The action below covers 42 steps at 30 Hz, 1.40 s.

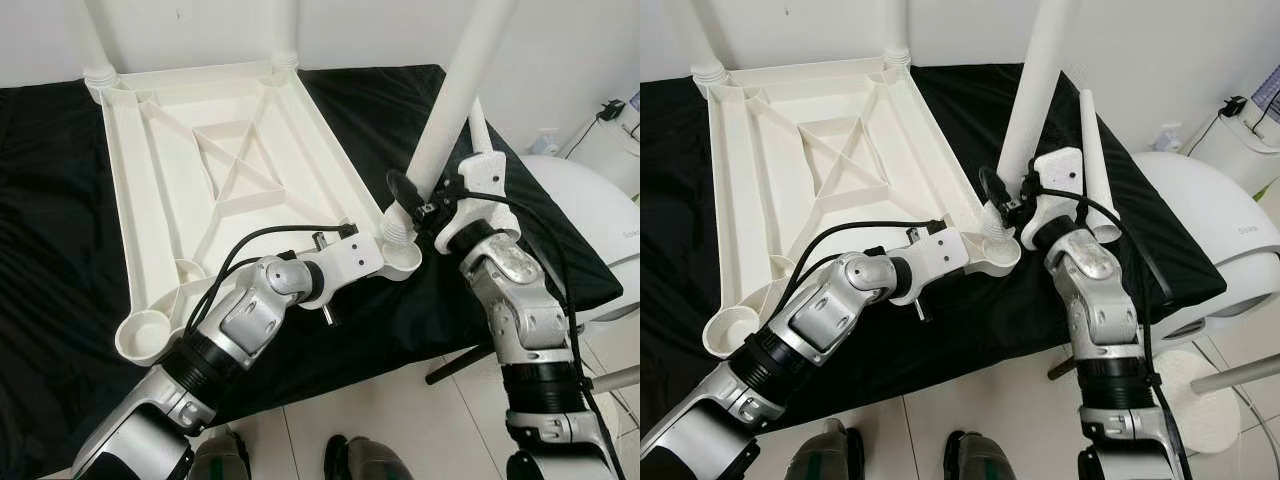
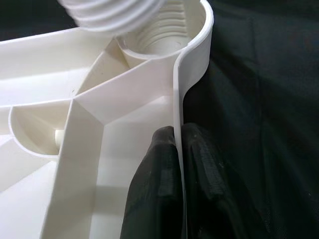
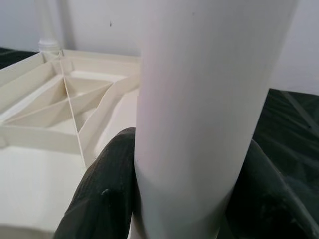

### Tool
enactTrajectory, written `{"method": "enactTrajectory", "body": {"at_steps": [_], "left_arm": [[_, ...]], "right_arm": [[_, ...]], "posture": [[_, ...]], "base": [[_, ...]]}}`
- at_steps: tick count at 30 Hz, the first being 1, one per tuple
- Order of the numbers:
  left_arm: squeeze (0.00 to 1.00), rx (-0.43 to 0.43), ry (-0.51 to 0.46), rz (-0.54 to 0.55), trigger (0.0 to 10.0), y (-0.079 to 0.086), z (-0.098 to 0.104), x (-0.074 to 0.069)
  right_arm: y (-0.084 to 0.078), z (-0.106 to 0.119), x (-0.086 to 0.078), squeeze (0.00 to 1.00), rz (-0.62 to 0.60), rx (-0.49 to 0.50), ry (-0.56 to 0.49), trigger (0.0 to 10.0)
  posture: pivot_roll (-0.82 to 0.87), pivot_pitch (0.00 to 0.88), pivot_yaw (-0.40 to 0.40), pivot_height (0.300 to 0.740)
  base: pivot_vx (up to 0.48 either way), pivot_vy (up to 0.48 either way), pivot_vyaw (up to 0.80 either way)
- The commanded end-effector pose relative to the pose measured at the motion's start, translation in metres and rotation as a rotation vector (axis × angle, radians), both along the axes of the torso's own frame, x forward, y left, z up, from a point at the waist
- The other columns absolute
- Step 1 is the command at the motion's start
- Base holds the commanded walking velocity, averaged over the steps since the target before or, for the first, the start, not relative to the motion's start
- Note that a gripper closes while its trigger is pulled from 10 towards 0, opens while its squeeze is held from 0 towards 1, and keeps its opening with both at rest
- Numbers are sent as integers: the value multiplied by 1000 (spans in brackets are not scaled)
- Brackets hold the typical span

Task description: Building children table

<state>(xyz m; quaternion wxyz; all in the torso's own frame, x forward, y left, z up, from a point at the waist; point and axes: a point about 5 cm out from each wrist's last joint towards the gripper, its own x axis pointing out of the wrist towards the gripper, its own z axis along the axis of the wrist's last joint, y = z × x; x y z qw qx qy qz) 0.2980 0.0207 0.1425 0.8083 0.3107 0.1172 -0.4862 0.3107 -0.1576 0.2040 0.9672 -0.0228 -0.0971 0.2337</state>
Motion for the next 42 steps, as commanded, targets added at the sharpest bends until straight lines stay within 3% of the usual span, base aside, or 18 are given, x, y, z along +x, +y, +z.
{"method": "enactTrajectory", "body": {"at_steps": [1, 18, 31, 42], "left_arm": [[0, 100, 74, 67, 10000, 15, -27, 0], [0, 100, 52, 70, 10000, 17, -23, 4], [0, 94, 43, 69, 10000, 16, -21, 5], [0, 93, 36, 68, 10000, 17, -20, 5]], "right_arm": [[-3, 0, -5, 0, 24, 0, 10, 10000], [-13, -13, -16, 0, 65, -37, 72, 10000], [-15, -37, -12, 0, 6, 45, 131, 10000], [-18, -43, -6, 0, -25, 22, 135, 10000]], "posture": [[-1, 104, -63, 740], [-8, 108, -63, 740], [-5, 106, -65, 740], [0, 101, -61, 740]], "base": [[0, 0, 0], [0, 0, 0], [0, 0, 0], [0, 0, 0]]}}
